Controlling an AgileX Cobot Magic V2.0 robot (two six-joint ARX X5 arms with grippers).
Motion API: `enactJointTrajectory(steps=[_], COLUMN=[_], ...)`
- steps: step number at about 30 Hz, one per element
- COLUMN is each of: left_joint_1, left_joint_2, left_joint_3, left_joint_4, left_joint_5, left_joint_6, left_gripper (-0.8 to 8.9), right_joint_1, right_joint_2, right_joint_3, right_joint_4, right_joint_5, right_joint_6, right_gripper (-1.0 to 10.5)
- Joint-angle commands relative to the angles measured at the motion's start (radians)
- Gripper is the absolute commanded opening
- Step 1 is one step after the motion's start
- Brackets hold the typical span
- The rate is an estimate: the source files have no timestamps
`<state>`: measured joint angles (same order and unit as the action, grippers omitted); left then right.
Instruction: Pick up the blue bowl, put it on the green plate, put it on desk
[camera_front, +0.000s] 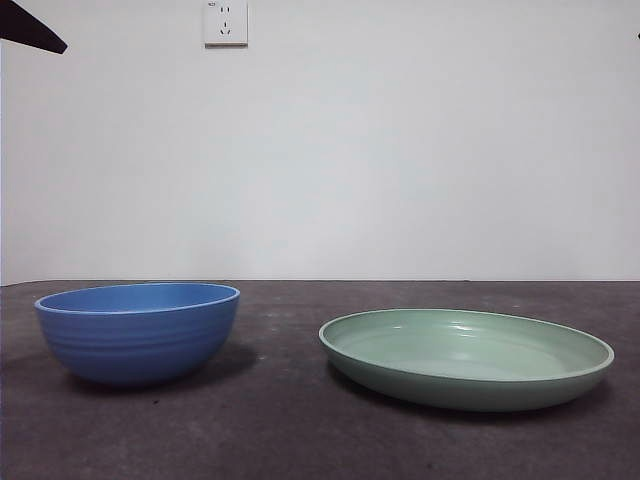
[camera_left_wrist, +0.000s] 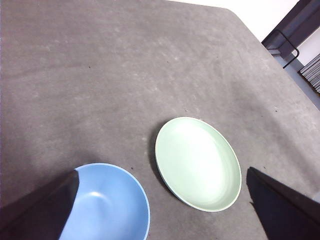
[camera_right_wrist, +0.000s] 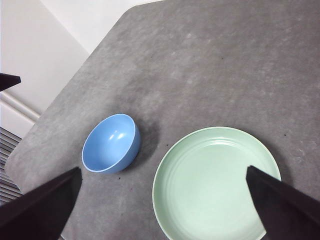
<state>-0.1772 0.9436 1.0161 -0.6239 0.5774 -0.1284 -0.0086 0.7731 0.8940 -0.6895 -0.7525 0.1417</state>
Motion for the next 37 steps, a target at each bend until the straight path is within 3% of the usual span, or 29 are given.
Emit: enactJointTrajectory(steps=[1,7,16,20,23,28,35,37], left_joint_1=[-0.003,-0.003,-0.003,-0.003,-0.003,-0.009,-0.020,-0.026], left_joint_2=[0.007,0.009,0.132,0.229,0.305,0.416,0.563,0.603], left_joint_3=[0.022,0.022,0.022,0.022,0.022,0.022,0.022,0.022], left_joint_4=[0.011,0.009,-0.167,-0.217,-0.216,-0.204,-0.096,-0.079], left_joint_5=[0.007,0.000,-0.191,-0.215,-0.224,-0.333,-0.339,-0.339], left_joint_6=[0.013,0.021,0.050,0.050,0.049,0.049,0.040,0.037], left_gripper=[6.56,6.53,6.53,6.53,6.52,6.51,6.40,5.92], right_joint_1=[0.000,0.000,0.000,0.000,0.000,0.000,0.000,0.000], right_joint_2=[0.005,0.005,0.003,0.003,0.003,0.003,0.003,0.003], right_joint_3=[0.016,0.017,0.017,0.017,0.017,0.017,0.017,0.017], right_joint_4=[0.007,0.008,0.000,0.000,0.000,0.000,-0.015,-0.020], right_joint_5=[0.001,0.001,-0.010,-0.011,-0.011,-0.011,-0.011,-0.011], right_joint_6=[-0.012,-0.011,-0.010,-0.010,-0.010,0.004,0.008,0.008], right_gripper=[5.5,5.5,5.5,5.5,5.5,5.5,5.5,5.5])
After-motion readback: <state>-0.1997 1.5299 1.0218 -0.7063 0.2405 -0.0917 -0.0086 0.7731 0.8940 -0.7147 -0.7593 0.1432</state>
